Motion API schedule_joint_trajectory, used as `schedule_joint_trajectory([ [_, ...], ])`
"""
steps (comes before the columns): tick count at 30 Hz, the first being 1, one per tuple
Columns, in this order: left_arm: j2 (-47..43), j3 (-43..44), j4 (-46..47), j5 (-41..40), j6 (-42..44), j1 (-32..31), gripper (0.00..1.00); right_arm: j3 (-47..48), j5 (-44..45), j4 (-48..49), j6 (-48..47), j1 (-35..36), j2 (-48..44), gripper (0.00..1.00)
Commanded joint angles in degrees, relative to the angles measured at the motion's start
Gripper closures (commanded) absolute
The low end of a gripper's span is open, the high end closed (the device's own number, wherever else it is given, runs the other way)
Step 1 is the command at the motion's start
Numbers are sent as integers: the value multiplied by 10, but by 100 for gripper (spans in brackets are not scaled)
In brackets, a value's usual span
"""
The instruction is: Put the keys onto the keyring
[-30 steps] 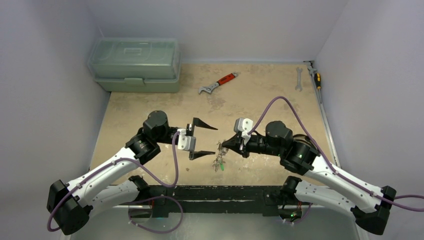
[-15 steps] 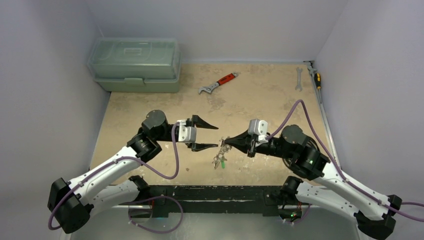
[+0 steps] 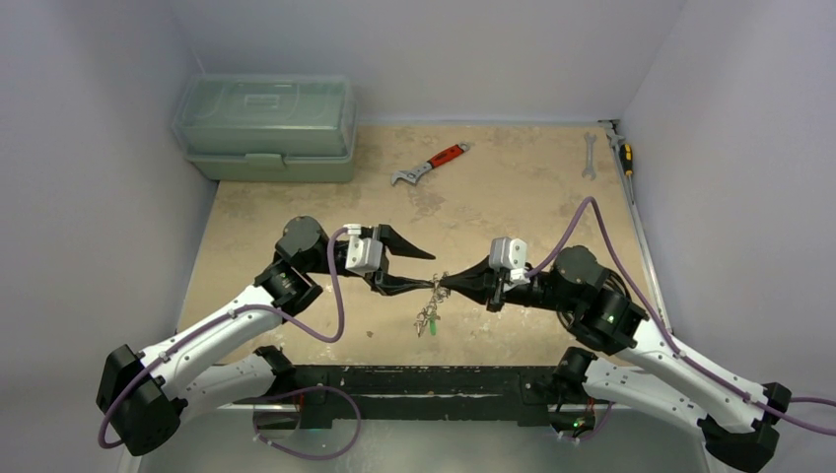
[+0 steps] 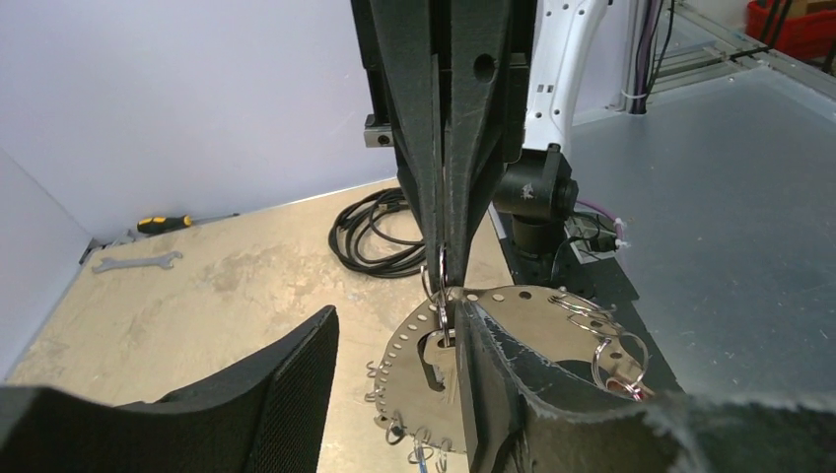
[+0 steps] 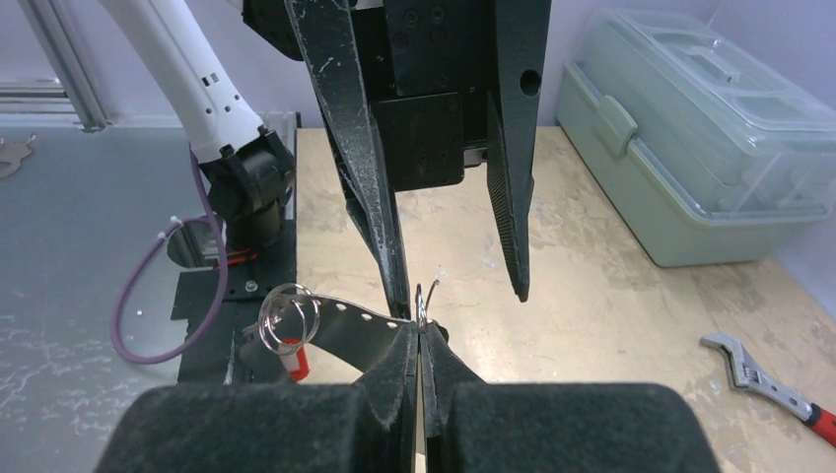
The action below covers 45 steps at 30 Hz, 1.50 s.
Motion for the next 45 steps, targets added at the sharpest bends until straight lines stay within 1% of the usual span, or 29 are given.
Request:
schedule_joint_trajectory([
  [1,-8,18,37,40,-20,-2,55,-2,-7,62,8,-1,-9,100],
  [10,0,19,40,55,-20,-1,65,-2,-5,77,10,-1,-5,100],
  [19,5,13,73,53,-59,-1,71,-1,-8,83,10,-1,3,100],
  [22,5,12,74,48,-59,-1,76,-1,-9,86,10,-1,5,100],
  [26,8,10,76,45,-60,-3,80,-1,-9,89,10,-1,7,100],
  [29,9,11,73,42,-60,-2,82,0,-10,92,10,-1,7,100],
  [34,10,9,71,37,-59,-2,80,3,-9,95,8,-1,10,100],
  [36,9,9,72,37,-59,-2,82,4,-11,95,8,-1,12,100],
  [38,8,10,73,35,-60,-3,85,3,-11,97,8,-1,14,100],
  [41,8,9,73,29,-62,-3,100,3,-12,100,8,-1,16,100],
  [45,4,7,75,12,-68,-3,100,3,-13,106,8,-1,19,100],
])
